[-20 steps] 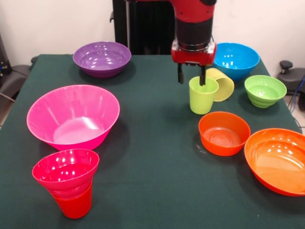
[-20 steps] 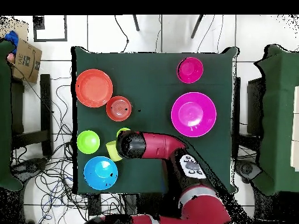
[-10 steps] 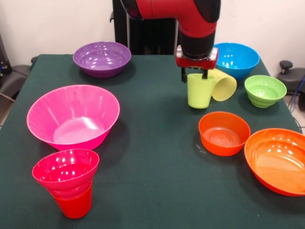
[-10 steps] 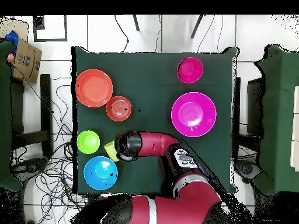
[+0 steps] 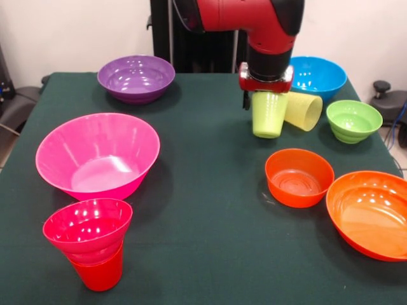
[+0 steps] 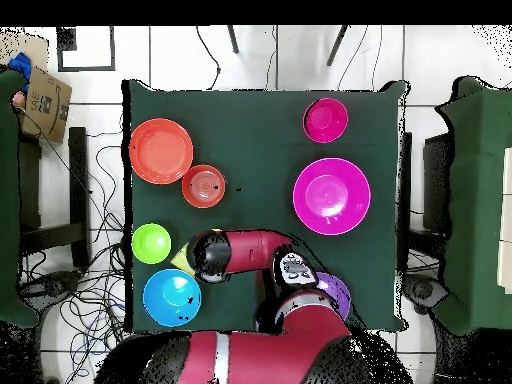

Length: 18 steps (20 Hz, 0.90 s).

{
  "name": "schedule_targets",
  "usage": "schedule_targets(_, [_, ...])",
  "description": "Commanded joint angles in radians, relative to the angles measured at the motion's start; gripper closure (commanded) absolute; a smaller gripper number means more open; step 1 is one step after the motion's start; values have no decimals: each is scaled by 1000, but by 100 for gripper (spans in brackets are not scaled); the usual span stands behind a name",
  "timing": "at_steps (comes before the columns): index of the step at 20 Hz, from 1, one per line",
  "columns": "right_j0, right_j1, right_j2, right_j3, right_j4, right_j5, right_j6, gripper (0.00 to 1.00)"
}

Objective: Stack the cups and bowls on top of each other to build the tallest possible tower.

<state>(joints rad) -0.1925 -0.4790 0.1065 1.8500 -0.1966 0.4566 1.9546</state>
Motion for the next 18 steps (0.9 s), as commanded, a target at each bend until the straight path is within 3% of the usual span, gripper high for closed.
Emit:
schedule_targets(1, [28, 112, -16, -92, -76, -138, 75, 0])
schedule_targets(11, [-16, 39, 1, -95, -27, -120, 74, 0])
schedule_targets(18, [-54, 42, 6, -132, -56, -193, 49, 0])
